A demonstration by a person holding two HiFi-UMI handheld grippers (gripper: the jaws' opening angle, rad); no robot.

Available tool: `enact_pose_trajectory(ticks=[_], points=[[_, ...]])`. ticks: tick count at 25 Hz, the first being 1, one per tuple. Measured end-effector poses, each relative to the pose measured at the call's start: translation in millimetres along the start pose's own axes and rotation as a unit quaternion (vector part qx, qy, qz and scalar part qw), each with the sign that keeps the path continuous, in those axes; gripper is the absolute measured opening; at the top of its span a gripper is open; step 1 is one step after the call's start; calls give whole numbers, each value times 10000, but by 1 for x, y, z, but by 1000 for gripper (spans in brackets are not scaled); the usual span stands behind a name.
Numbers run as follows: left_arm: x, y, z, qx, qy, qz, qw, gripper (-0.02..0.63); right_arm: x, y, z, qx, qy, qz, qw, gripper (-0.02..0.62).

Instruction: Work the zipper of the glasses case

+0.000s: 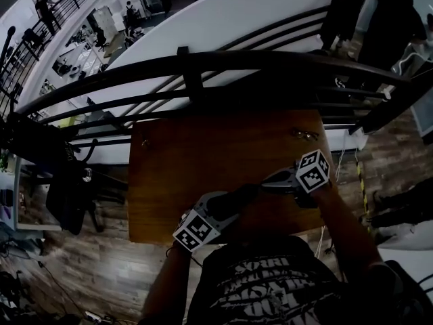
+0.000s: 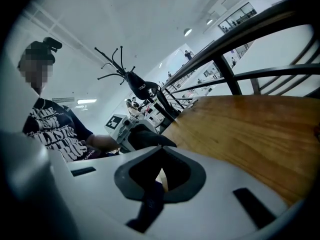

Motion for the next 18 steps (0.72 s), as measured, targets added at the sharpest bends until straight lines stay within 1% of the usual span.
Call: enact_pose_trajectory(ticks=[5, 9, 13, 15, 18], points=[[-5, 9, 5, -35, 71, -197, 9998, 258, -4, 2, -4, -83, 10, -83, 9999, -2], [-6, 9, 7, 13, 158, -326, 9993, 258, -1, 3, -8, -182, -49, -166, 9997, -2], [-1, 7, 9, 118, 278, -376, 9988, 258, 1, 0, -12, -194, -121, -170, 9996, -2], [4, -2, 11, 207, 399, -354, 9984, 258, 4, -2, -16, -81, -176, -124, 9997, -2], [12, -17, 16, 275, 532, -262, 9979, 258, 10, -8, -23, 288, -212, -115, 9993, 0]])
Point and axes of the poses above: the fingertips, and each gripper's own axes: y backward along the fingers, z to its left, x out of its underside, the point moved 10 cm from there along y, backward along the fingers, and after that the axes turned 14 degrees about z, right-handed, at the moved point
